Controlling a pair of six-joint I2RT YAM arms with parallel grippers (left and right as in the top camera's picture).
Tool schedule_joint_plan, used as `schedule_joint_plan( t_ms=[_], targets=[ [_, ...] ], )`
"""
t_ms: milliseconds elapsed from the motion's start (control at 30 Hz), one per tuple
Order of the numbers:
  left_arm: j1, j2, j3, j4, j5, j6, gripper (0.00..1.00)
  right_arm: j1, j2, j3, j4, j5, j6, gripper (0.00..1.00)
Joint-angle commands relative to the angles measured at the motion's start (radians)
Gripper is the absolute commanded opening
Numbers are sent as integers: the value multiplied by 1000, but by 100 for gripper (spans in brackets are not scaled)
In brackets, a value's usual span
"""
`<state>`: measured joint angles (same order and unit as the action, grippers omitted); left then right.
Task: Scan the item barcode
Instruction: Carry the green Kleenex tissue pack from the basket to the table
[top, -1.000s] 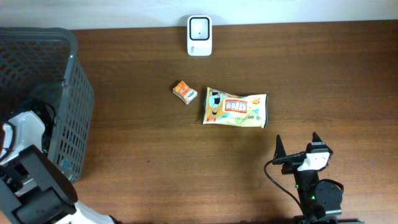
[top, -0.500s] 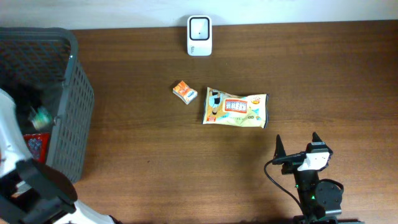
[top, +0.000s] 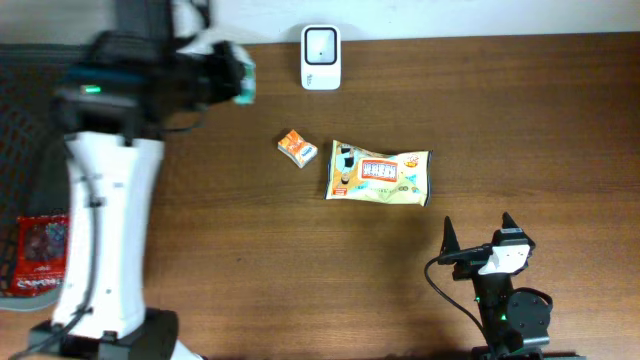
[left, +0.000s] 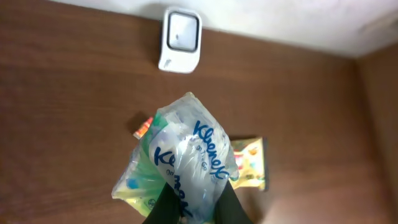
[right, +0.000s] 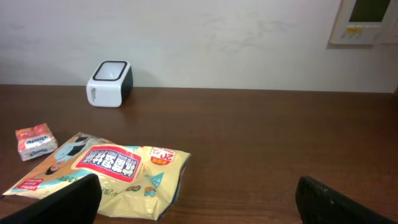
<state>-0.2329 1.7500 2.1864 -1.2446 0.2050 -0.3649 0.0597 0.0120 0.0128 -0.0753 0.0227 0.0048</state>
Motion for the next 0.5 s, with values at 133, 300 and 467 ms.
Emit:
schedule_joint_plan(
  t_ms=[133, 300, 467],
  targets=[
    [-258, 420, 6, 44, -370, 22, 0, 6, -6, -7, -4, 12, 11, 98],
    [-286, 657, 6, 189, -236, 22, 2, 6, -6, -7, -4, 12, 11, 99],
    [-290, 684, 25, 238, -185, 23, 64, 6, -6, -7, -4, 12, 11, 99]
  ],
)
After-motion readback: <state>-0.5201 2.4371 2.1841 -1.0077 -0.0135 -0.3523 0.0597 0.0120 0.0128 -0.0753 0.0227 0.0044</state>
